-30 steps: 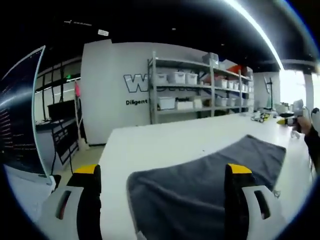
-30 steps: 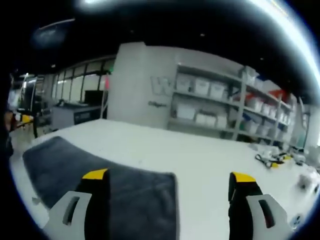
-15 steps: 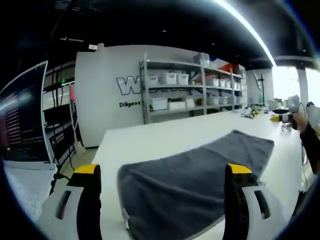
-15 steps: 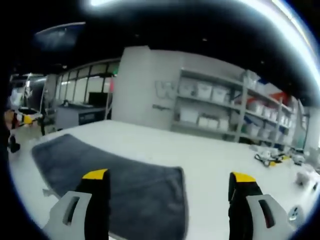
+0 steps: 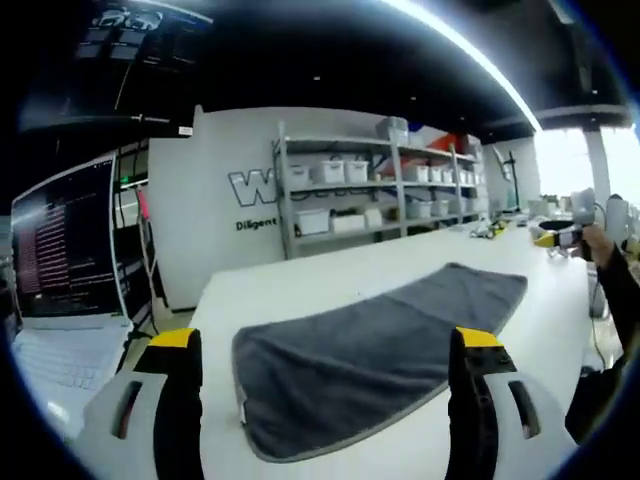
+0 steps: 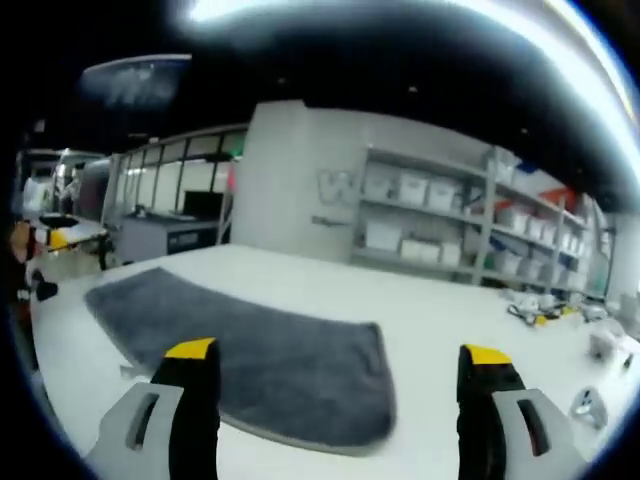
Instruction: Open the folded towel by lifting each exposed corner and separating the folded layers until the towel lies flat within the target outline without major curled edges
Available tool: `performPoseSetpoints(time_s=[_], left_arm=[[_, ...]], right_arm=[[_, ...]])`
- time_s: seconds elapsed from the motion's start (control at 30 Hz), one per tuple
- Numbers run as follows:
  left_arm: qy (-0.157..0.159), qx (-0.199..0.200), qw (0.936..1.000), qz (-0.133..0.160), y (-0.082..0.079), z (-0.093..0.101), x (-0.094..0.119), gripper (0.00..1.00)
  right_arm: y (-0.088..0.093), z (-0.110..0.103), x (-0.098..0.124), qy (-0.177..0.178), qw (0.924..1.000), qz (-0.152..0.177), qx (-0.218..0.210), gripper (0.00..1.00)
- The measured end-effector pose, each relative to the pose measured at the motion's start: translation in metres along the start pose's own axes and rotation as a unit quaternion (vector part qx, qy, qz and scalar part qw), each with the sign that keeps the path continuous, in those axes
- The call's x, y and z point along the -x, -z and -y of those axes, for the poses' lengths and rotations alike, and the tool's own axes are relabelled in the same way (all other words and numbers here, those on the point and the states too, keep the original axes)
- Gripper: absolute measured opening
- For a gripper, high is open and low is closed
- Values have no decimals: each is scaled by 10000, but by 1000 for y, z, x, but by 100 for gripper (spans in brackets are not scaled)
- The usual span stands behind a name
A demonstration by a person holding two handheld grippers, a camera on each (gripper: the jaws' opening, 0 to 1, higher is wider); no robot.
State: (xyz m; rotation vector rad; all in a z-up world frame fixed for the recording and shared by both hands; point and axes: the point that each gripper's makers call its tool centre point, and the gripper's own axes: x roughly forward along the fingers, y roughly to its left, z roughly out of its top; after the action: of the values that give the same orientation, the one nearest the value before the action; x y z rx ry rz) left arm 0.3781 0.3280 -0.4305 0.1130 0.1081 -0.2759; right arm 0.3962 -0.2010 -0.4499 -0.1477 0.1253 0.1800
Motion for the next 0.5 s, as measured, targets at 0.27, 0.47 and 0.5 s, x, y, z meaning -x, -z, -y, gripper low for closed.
performPoseSetpoints(time_s=[0.27,0.47,0.5], left_arm=[[64,36,9999,-107,16,15,12,100],[155,153,9997,-85,21,26,14,100],[227,165,9996,-75,21,30,13,100]], right_arm=[[9,-2,19,-80,9999,-34,-68,99],[26,10,20,-49,9997,-173,-189,99],[29,12,21,-29,9996,-184,-213,99]])
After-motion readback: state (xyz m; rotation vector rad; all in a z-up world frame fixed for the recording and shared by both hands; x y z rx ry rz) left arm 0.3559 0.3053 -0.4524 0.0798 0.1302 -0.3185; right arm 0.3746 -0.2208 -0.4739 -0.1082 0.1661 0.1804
